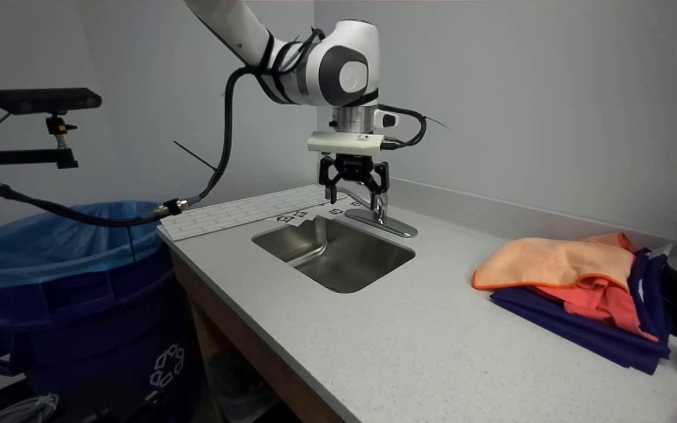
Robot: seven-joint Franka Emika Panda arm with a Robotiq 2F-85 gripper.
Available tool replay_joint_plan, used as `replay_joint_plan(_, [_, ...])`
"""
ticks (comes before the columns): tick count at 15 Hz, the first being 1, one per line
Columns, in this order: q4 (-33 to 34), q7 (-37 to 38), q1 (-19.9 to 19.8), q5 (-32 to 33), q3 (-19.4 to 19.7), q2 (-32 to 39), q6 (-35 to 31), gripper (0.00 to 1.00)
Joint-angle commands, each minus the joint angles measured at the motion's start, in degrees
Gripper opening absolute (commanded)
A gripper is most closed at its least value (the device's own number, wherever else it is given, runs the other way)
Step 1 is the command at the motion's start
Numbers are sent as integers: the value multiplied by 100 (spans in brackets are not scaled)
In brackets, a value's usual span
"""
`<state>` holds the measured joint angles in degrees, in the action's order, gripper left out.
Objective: Move the tap nozzle to the left
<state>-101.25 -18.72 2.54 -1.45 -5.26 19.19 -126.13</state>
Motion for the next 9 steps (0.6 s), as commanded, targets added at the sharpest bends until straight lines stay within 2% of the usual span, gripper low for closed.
replay_joint_plan(1, [237, 34, -35, 163, 45, 240, -292, 100])
replay_joint_plan(9, [616, 9, -55, 178, -12, 652, -908, 100])
